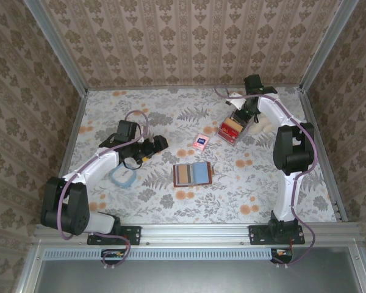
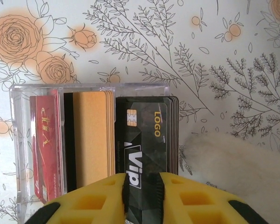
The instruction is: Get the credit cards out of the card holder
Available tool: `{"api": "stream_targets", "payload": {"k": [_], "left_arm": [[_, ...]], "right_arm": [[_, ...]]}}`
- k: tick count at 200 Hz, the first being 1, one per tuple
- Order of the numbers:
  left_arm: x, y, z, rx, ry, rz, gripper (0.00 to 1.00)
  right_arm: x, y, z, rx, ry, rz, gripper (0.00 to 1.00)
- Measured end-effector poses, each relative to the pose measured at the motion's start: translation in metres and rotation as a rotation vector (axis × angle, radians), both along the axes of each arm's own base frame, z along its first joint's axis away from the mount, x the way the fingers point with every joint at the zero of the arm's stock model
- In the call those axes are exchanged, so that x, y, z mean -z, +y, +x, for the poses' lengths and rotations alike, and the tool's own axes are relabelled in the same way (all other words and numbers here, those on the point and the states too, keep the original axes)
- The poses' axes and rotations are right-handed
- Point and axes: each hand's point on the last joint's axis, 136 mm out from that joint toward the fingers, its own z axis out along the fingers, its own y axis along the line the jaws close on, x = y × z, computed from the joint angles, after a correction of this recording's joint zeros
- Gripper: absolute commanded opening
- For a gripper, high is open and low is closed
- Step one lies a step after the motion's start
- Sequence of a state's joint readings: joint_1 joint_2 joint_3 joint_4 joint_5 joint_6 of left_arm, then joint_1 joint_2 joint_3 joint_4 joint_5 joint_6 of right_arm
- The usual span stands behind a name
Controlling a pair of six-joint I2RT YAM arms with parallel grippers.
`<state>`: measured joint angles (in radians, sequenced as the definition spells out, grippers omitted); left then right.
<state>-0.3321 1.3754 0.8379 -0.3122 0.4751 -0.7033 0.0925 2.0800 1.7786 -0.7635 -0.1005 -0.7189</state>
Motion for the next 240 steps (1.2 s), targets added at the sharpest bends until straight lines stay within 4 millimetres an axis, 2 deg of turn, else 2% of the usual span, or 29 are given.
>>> {"api": "stream_targets", "payload": {"k": [21,35,54,84,106,138,169,190,208,240], "left_arm": [[0.000,0.000,0.000,0.000,-0.001,0.000,1.00],[0.000,0.000,0.000,0.000,-0.002,-0.001,1.00],[-0.003,0.000,0.000,-0.001,-0.010,-0.003,1.00],[-0.010,0.001,0.000,-0.002,-0.030,-0.008,1.00],[-0.013,0.002,-0.002,-0.004,-0.042,-0.007,1.00],[-0.012,-0.001,-0.007,0.004,-0.049,0.007,1.00],[-0.009,-0.012,-0.018,0.035,-0.049,0.021,1.00],[-0.003,-0.020,-0.030,0.058,-0.036,0.031,0.99],[0.005,-0.028,-0.042,0.078,-0.009,0.035,0.94],[0.016,-0.038,-0.059,0.093,0.037,0.029,0.88]], "right_arm": [[-0.005,0.002,0.000,0.016,-0.011,0.015,0.39],[-0.017,0.005,0.000,0.031,-0.031,0.039,0.42],[-0.042,0.011,0.001,0.054,-0.082,0.091,0.43],[-0.095,0.024,-0.002,0.087,-0.186,0.197,0.44],[-0.127,0.039,-0.016,0.108,-0.234,0.304,0.47],[-0.149,0.062,-0.048,0.188,-0.235,0.456,0.56],[-0.150,0.088,-0.085,0.310,-0.177,0.567,0.56],[-0.138,0.107,-0.113,0.375,-0.105,0.612,0.56],[-0.114,0.126,-0.140,0.426,-0.007,0.646,0.56],[-0.051,0.155,-0.191,0.513,0.201,0.634,0.53]]}}
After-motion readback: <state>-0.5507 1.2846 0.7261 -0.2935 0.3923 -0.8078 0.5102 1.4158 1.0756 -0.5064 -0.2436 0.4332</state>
